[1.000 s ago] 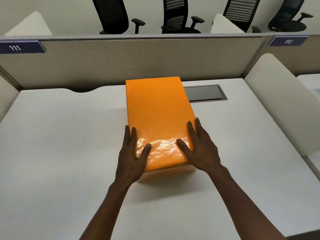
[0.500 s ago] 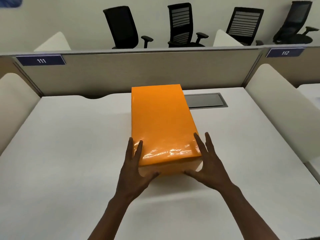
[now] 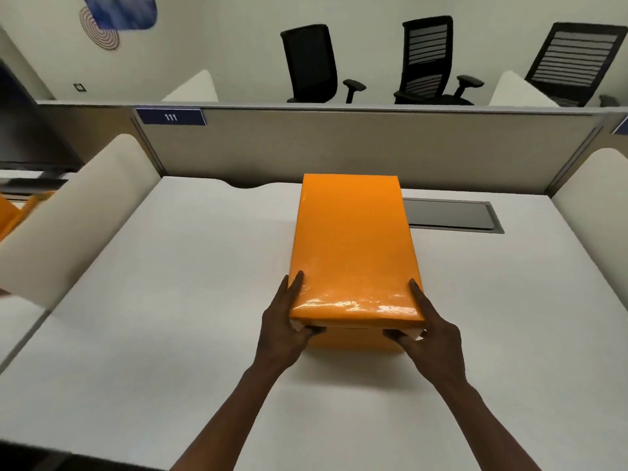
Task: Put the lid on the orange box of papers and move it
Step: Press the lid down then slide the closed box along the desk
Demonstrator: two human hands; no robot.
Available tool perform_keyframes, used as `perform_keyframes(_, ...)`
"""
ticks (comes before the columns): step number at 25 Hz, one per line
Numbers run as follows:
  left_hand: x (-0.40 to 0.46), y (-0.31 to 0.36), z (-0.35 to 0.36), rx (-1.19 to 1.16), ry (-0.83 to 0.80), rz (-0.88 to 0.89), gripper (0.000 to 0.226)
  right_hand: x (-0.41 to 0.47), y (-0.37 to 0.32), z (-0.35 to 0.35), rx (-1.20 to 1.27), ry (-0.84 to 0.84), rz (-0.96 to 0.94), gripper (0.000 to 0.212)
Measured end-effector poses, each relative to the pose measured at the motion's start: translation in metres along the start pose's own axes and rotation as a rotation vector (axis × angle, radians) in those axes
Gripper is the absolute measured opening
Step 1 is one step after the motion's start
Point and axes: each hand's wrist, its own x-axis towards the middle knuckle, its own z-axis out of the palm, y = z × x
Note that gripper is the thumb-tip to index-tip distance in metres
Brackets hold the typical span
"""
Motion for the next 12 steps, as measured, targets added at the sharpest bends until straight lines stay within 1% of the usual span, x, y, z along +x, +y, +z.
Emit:
perform_keyframes(4, -0.018, -0.01, -0.028, -0.004, 0.092, -0.03, 0.111, 0.004, -0.026, 0.014, -0.004, -0.029, -0.053, 0.106)
perform_keyframes(6, -0.023, -0.017, -0.055, 0.004, 0.142, -0.056, 0.11, 0.013, -0.048, 0.031, -0.005, -0.057, -0.091, 0.104)
perform_keyframes(9, -0.017, -0.033, -0.108, 0.019, 0.2, -0.081, 0.109, 0.033, -0.09, 0.07, 0.016, -0.099, -0.136, 0.103)
perform_keyframes(12, 0.0, -0.059, -0.172, 0.052, 0.235, -0.115, 0.109, 0.056, -0.139, 0.125, 0.046, -0.112, -0.166, 0.103)
